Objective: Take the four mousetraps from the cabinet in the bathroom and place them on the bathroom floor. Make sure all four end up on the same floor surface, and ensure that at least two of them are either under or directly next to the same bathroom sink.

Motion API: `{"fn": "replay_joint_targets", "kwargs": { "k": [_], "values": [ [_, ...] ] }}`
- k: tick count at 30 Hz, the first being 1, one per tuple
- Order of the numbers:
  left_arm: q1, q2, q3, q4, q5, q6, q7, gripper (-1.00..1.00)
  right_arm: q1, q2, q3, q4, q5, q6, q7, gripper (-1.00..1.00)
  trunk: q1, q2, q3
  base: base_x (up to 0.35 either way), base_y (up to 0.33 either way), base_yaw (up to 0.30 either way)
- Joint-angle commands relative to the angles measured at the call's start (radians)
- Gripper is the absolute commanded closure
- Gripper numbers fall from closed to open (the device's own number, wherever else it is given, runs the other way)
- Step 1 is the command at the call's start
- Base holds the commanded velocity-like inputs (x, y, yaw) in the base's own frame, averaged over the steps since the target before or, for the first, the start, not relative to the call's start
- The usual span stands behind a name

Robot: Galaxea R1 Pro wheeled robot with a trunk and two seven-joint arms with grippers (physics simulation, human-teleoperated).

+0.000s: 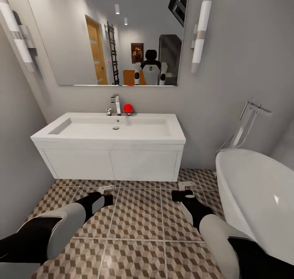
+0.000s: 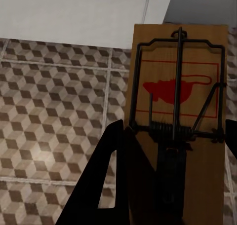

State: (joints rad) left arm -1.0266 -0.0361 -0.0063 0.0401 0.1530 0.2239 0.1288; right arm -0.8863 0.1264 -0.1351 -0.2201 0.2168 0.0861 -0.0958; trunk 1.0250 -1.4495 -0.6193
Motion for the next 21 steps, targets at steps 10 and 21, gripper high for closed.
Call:
{"fn": "replay_joint_targets", "kwargs": {
  "k": [10,21],
  "values": [
    [-0.001,-0.001,0.0,0.001,0.005,0.002,0.004,1.0,0.0,0.001,0.0,-0.009,0.011,0.008,-0.002,1.0,0.0,-0.001,-0.001,0.0,0.0,0.0],
    [-0.001,-0.014,0.0,0.001,0.005,0.003,0.005,1.0,0.0,0.002,0.002,-0.012,0.012,0.009,-0.004,1.0,0.011,-0.022,-0.01,0.0,0.0,0.0]
  ]
}}
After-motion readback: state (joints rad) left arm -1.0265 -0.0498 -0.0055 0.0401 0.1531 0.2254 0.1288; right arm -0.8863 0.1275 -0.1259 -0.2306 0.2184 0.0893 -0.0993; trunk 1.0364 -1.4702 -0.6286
